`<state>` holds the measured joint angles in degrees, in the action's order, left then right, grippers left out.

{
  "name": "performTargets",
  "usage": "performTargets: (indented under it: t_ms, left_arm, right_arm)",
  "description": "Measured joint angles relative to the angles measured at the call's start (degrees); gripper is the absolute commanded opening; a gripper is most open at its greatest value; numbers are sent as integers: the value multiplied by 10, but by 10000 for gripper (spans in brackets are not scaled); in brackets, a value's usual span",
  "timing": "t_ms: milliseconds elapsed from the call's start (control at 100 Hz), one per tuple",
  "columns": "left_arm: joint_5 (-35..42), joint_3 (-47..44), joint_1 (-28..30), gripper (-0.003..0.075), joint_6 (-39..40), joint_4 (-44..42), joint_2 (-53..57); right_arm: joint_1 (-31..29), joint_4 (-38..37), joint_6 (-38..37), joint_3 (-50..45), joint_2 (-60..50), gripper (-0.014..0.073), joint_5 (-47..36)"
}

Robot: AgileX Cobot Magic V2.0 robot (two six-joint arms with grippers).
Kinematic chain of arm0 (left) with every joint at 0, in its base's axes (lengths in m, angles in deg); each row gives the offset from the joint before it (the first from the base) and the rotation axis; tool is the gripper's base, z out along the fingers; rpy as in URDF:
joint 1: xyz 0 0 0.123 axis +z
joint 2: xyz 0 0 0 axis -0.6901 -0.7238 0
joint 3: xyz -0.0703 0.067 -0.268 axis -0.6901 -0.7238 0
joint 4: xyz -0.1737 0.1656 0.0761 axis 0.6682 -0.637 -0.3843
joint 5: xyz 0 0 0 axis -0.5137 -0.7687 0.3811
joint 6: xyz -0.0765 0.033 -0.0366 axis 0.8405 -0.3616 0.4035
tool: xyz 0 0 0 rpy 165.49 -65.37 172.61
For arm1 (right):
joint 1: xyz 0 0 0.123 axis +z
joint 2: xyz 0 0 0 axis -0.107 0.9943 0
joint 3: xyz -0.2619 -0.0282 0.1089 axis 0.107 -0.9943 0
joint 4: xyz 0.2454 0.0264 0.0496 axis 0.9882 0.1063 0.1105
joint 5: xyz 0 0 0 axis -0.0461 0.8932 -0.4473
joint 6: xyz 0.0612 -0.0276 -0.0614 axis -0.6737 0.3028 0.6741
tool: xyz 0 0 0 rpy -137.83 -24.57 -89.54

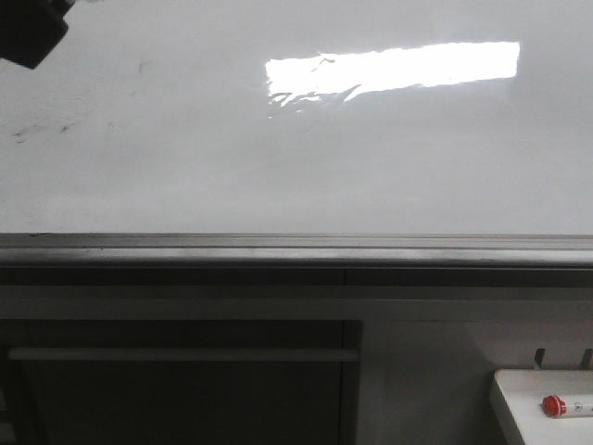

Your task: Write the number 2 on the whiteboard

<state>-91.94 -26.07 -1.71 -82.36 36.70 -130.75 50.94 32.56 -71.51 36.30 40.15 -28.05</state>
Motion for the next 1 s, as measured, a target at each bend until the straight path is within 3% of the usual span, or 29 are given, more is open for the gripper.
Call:
performTargets:
  t_ms: [440,660,730,1000]
  left_arm:
    - [0,0,-1,-20,-1,-3,0]
    - [0,0,-1,-20,-1,-4,0]
    - [-2,0,-1,-20,-1,-6,0]
    - [2,0,-1,-20,-1,-14,0]
  right_arm:
    - [28,0,0,20,103,396,-125]
    - [30,0,0,20,138,392,-140]
    - [30,5,0,20,143,347,-143]
    - [32,15,1,20,146,40,-144]
